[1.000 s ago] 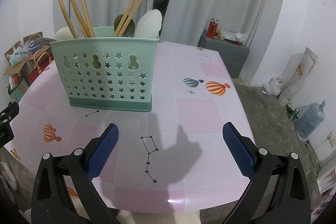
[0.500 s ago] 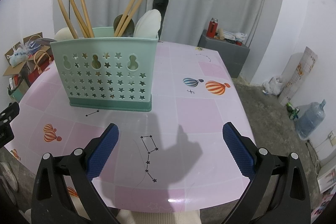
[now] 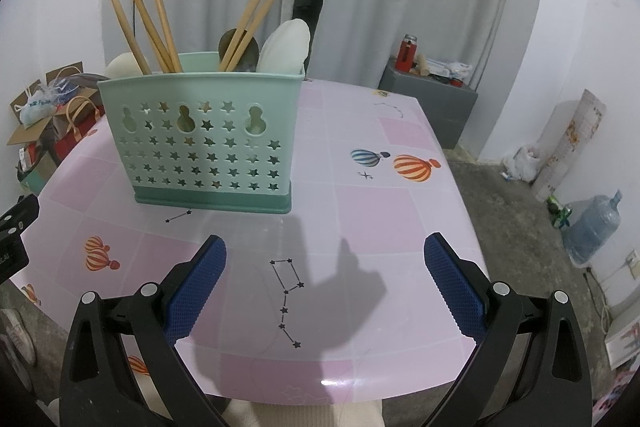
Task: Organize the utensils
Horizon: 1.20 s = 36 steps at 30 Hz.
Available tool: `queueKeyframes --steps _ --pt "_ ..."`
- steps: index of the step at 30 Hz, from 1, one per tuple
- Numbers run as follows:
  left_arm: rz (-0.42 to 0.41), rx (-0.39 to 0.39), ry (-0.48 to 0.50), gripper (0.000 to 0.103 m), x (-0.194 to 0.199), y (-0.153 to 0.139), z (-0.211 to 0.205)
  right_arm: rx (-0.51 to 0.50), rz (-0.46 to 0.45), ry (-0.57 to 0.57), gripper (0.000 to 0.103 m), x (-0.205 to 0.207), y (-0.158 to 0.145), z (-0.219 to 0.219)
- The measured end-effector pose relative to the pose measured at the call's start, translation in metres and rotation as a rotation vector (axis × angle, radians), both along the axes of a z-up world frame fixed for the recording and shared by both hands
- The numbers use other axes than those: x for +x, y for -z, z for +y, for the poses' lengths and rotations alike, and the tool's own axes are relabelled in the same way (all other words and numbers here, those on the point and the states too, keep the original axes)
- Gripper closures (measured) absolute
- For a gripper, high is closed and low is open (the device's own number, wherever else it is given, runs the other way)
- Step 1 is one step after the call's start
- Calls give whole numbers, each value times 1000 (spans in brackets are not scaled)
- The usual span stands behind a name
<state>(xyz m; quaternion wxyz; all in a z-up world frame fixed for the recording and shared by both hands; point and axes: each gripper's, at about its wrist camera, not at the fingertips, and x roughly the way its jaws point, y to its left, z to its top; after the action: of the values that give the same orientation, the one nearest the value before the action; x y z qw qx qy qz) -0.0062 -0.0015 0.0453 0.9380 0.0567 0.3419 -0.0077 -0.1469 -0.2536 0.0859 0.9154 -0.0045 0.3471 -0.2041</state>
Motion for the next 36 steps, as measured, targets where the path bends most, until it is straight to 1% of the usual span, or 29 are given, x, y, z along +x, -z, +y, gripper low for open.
queueKeyframes --steps 36 --pt "4 -3 -2 5 -1 0 -1 5 4 -3 8 -1 -2 0"
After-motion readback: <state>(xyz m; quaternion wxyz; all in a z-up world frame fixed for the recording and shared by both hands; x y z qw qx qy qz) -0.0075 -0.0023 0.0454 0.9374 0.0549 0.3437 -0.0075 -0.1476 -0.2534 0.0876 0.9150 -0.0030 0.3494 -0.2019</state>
